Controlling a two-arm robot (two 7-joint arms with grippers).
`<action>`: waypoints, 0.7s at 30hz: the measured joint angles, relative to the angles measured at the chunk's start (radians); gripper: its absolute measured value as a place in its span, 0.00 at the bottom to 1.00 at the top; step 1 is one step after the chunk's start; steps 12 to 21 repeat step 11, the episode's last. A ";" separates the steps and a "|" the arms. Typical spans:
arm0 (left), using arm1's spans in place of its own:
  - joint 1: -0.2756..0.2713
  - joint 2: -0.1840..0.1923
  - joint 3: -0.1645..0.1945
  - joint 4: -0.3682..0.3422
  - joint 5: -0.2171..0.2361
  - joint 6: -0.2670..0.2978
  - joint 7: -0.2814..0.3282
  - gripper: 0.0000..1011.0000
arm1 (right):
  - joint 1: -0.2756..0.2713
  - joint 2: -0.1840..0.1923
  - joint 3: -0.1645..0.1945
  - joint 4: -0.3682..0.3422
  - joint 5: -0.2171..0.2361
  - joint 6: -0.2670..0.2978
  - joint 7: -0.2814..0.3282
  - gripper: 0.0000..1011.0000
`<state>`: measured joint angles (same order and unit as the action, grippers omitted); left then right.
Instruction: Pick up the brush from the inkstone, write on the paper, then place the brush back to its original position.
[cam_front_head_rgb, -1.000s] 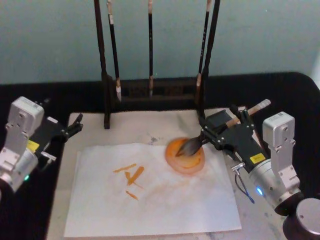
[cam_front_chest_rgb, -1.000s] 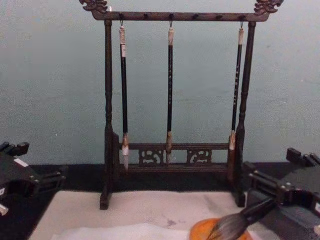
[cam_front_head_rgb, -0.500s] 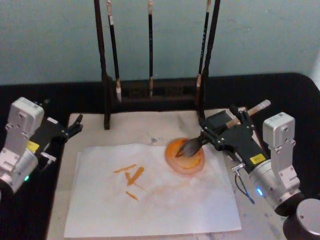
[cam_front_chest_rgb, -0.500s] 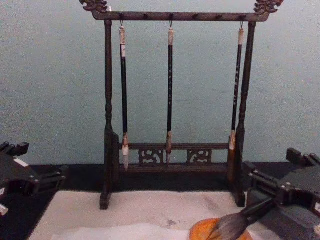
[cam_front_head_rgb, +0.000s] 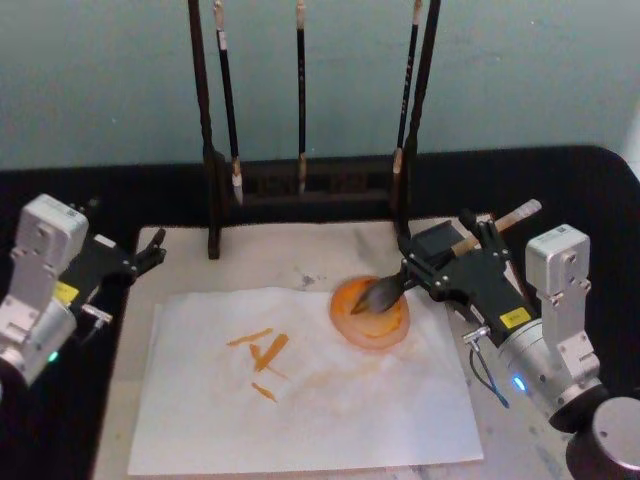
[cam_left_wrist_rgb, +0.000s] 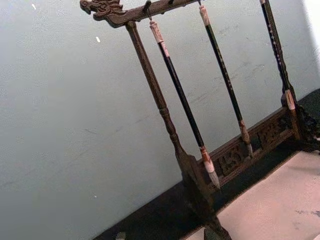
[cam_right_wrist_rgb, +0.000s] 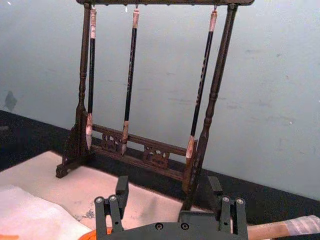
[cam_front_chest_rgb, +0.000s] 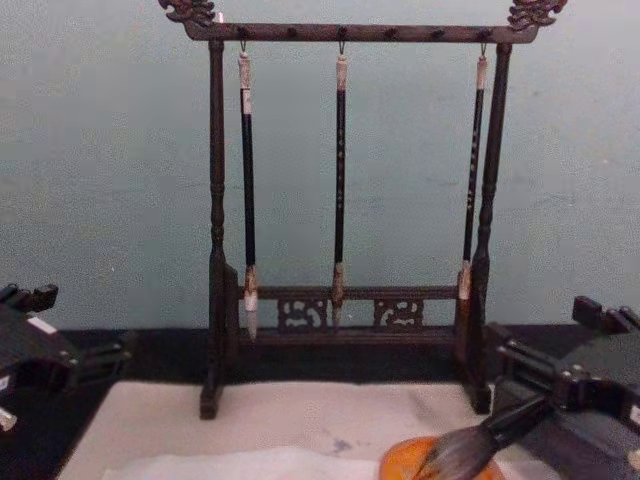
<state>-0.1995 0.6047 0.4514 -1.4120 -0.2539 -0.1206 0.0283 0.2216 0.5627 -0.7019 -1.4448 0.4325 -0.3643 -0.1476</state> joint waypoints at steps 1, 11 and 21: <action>0.000 0.000 0.000 0.000 0.000 0.000 0.000 1.00 | 0.000 0.000 0.000 0.000 0.000 0.000 0.000 0.99; 0.000 0.000 0.000 0.000 0.000 0.000 0.000 1.00 | 0.000 0.000 0.000 0.000 0.000 0.000 0.000 0.99; 0.000 0.000 0.000 0.000 0.000 0.000 0.000 1.00 | 0.000 0.000 0.000 0.000 0.000 0.000 0.000 0.99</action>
